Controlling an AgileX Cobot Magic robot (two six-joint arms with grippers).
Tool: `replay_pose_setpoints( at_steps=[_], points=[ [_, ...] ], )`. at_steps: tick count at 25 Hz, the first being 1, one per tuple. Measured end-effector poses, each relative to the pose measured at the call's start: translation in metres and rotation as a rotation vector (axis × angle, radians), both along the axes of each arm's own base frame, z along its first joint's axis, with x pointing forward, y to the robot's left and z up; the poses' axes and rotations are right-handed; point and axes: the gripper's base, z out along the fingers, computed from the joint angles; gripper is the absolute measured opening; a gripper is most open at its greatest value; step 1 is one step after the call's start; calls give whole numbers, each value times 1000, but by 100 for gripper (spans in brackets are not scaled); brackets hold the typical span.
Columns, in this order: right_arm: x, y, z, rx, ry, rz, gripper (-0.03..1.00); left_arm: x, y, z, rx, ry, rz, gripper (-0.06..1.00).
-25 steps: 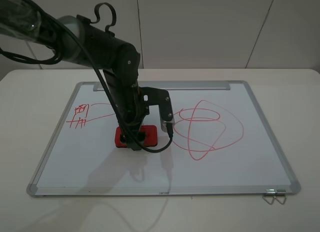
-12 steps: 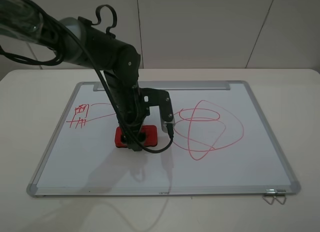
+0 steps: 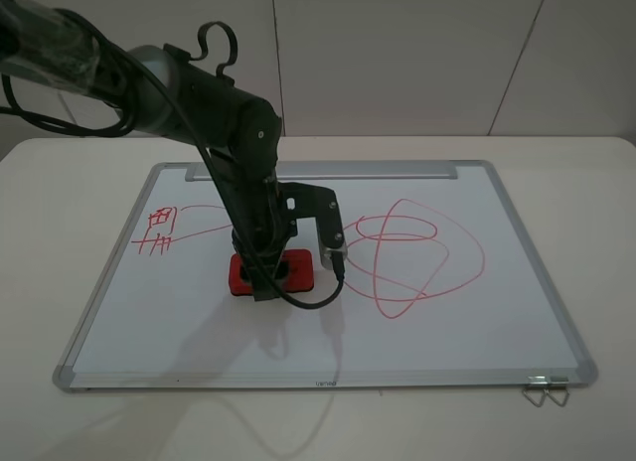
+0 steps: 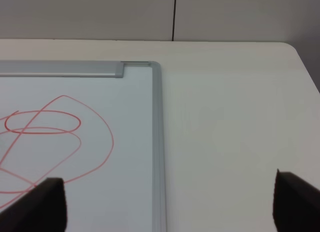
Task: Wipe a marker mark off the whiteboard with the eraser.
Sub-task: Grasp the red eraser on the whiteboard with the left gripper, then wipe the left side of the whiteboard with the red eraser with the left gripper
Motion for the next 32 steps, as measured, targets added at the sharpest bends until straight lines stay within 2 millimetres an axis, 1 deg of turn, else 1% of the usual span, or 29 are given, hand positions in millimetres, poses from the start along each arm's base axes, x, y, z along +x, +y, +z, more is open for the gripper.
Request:
replay_pose_setpoints(
  at_steps=[9, 12, 14, 17, 19, 23, 25, 27, 32],
  points=[
    [0, 0, 0, 0, 0, 0, 71, -1, 1, 0, 7, 13, 18, 57],
    [0, 0, 0, 0, 0, 0, 71, -1, 1, 2, 4, 21, 75, 57],
    [0, 0, 0, 0, 0, 0, 71, -2, 2, 8, 2, 23, 129, 57],
    [0, 0, 0, 0, 0, 0, 71, 0, 5, 26, -34, 4, 285, 57],
    [0, 0, 0, 0, 0, 0, 71, 4, 11, 36, -67, -1, 436, 57],
    [0, 0, 0, 0, 0, 0, 71, 16, 27, 40, -103, 21, 724, 57],
    [0, 0, 0, 0, 0, 0, 71, 21, 34, 40, -113, 31, 825, 57],
    [0, 0, 0, 0, 0, 0, 71, 23, 38, 40, -122, 38, 902, 57],
    [0, 0, 0, 0, 0, 0, 71, 23, 38, 40, -132, 47, 979, 57]
  ],
)
